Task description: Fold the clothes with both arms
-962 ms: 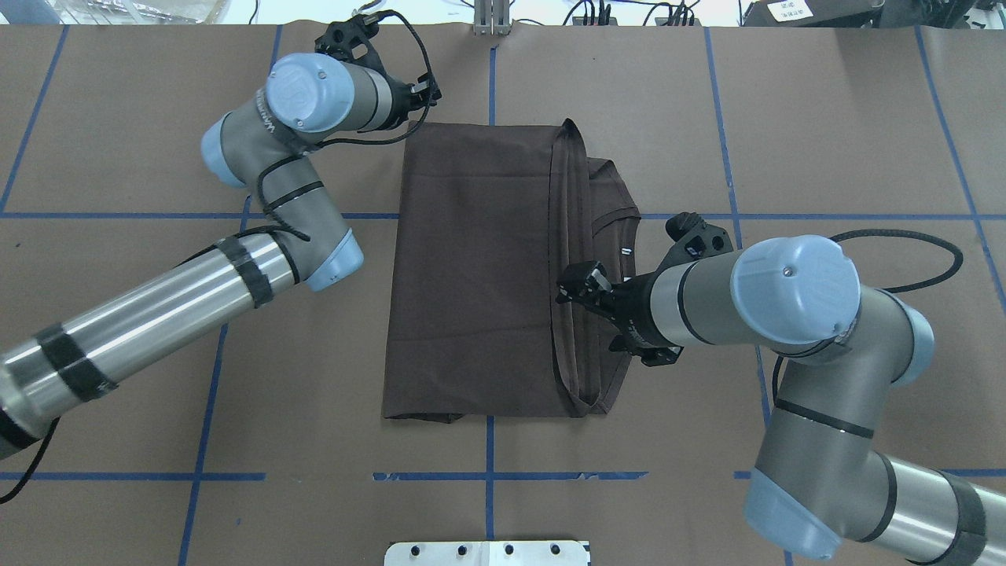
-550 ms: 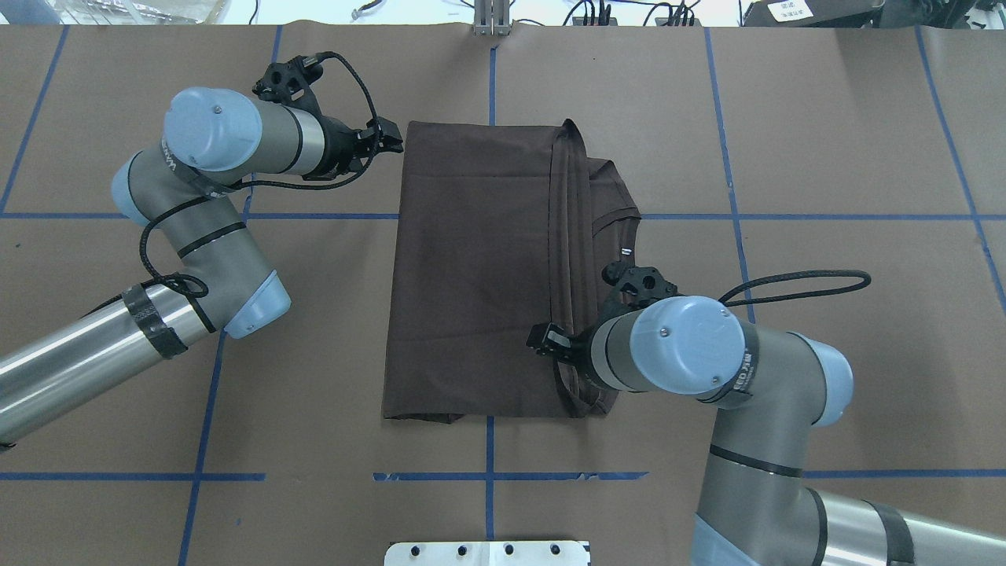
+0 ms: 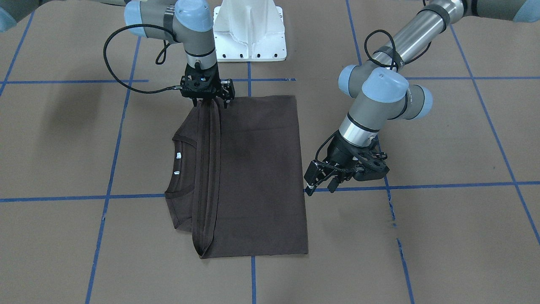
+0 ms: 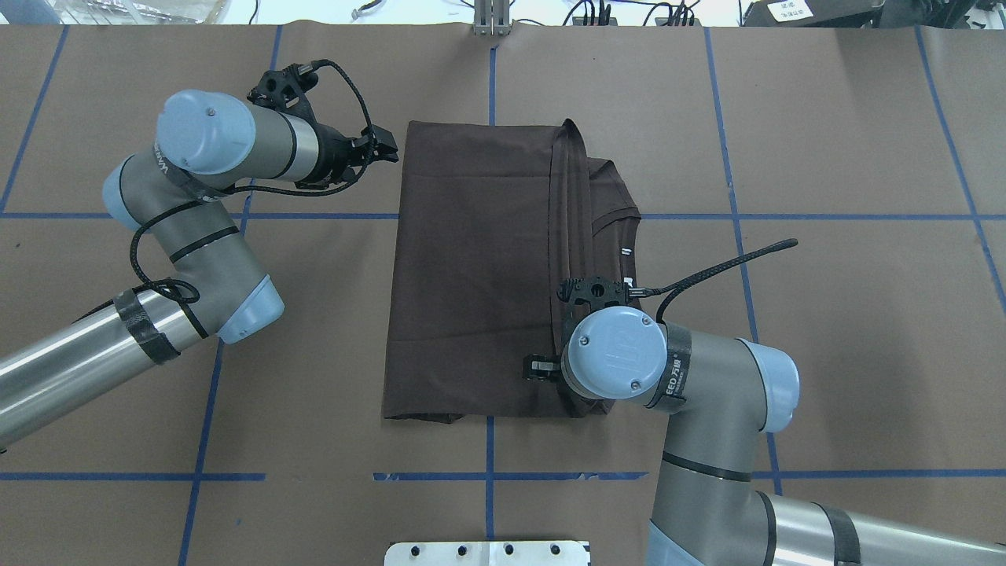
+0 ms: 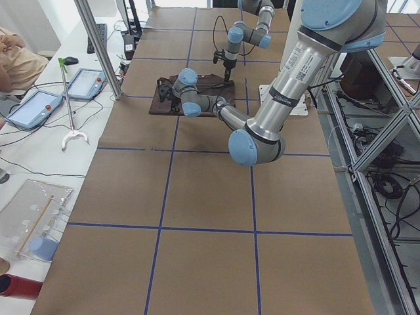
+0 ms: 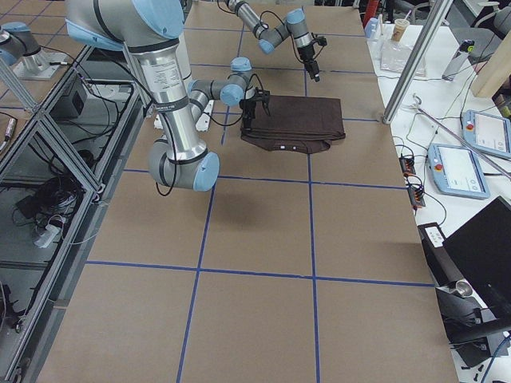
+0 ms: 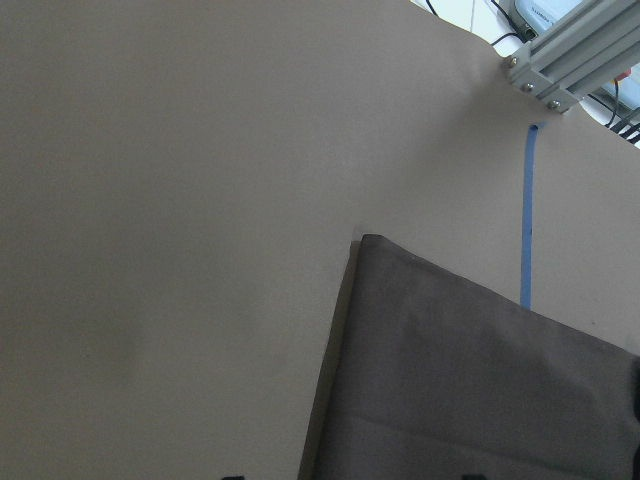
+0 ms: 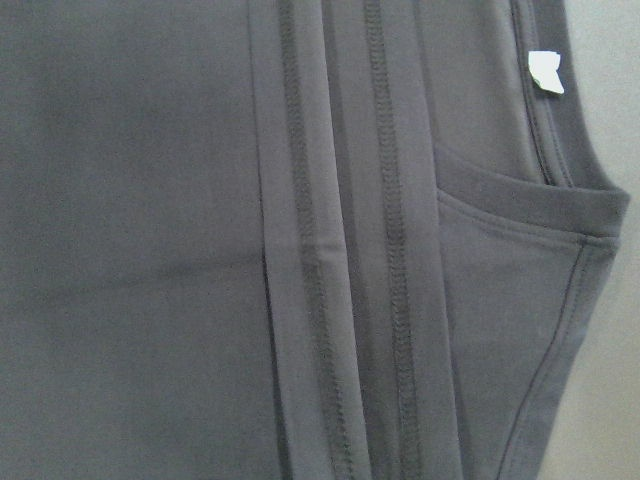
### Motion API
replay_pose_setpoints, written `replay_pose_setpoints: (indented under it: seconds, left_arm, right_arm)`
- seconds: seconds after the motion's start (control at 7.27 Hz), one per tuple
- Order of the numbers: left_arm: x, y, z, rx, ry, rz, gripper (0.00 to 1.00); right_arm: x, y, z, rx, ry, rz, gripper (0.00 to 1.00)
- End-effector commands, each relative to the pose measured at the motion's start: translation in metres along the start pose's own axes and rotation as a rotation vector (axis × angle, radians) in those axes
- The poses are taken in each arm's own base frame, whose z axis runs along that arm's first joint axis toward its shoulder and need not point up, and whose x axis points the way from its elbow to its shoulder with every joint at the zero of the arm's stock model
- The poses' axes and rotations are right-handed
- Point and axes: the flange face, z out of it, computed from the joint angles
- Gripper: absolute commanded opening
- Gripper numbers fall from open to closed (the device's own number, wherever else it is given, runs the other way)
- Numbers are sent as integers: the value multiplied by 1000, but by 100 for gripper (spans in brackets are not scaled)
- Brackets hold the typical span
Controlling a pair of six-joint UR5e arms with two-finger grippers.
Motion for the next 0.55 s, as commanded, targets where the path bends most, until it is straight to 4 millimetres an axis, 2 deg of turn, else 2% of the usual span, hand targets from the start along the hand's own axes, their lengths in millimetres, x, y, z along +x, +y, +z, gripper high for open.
replay_pose_setpoints:
  seconds: [0.0,0.28,0.41]
  left_arm:
    - [-2,1,2,-4,-3,2,80]
    - [-1,1,2,-4,-3,1,81]
    - [-1,1,2,-4,-3,1,81]
  right_arm:
    - [6,1,17,-18,65,-62,100]
    - [23,-1,23,-24,108,-66,100]
    - [43,-9,17,-23,111,-83,100]
